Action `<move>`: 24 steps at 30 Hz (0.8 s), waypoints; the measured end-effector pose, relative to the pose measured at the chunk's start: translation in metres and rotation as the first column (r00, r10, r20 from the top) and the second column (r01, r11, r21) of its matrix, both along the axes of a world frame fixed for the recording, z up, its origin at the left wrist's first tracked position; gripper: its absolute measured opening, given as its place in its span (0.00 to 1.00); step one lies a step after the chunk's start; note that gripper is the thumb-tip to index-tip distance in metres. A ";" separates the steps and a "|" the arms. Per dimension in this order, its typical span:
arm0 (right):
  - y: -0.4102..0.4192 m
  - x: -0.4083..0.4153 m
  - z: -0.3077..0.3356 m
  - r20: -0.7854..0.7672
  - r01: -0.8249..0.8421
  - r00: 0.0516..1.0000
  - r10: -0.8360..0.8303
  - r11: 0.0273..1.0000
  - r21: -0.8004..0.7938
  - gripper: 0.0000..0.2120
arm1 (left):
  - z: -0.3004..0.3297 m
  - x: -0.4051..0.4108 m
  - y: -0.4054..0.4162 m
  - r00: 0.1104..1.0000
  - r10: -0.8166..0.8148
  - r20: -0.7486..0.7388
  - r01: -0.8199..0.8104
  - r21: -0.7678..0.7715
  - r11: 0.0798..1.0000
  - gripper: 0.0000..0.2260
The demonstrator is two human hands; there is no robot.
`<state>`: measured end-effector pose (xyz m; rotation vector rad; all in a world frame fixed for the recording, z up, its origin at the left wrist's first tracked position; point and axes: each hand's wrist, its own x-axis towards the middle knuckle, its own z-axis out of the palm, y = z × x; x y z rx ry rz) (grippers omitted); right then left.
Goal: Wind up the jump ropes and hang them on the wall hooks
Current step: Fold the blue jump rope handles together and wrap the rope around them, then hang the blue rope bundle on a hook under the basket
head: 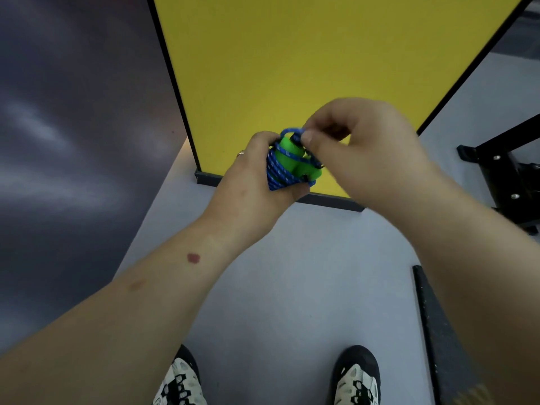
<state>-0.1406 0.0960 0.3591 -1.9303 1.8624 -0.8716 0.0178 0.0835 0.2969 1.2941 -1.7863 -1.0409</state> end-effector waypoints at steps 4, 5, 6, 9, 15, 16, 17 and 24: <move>-0.008 -0.001 0.007 0.530 0.047 0.838 -0.129 0.985 0.165 0.07 | -0.003 0.004 -0.001 0.997 -0.006 0.082 0.005 0.012 1.000 0.27; -0.009 -0.001 0.007 0.569 0.018 0.814 -0.121 0.983 0.183 0.07 | 0.000 0.005 -0.002 0.995 -0.028 0.096 0.024 0.044 0.999 0.29; -0.009 -0.001 0.006 0.588 -0.017 0.802 -0.103 0.981 0.195 0.07 | 0.002 0.005 -0.002 0.994 -0.058 0.089 0.051 0.080 0.996 0.31; -0.008 -0.001 0.007 0.539 -0.098 0.842 -0.026 0.975 0.201 0.07 | 0.011 0.004 -0.007 0.985 -0.091 -0.145 0.109 0.122 0.986 0.30; -0.005 -0.011 0.012 0.498 -0.140 0.866 0.039 0.976 0.168 0.07 | 0.028 -0.005 -0.009 0.974 0.005 -0.225 -0.023 -0.080 0.996 0.09; -0.005 -0.014 0.012 0.513 -0.136 0.858 0.035 0.978 0.161 0.06 | 0.029 -0.007 -0.010 0.971 0.022 -0.238 -0.040 -0.071 0.997 0.08; -0.006 -0.018 0.013 0.531 -0.136 0.847 0.032 0.978 0.158 0.06 | 0.029 -0.008 -0.011 0.966 0.036 -0.254 -0.052 -0.057 0.997 0.08; -0.030 -0.027 0.014 0.561 -0.064 0.828 -0.002 0.993 0.097 0.07 | 0.042 -0.007 -0.037 0.874 0.166 -0.456 -0.139 0.094 0.986 0.08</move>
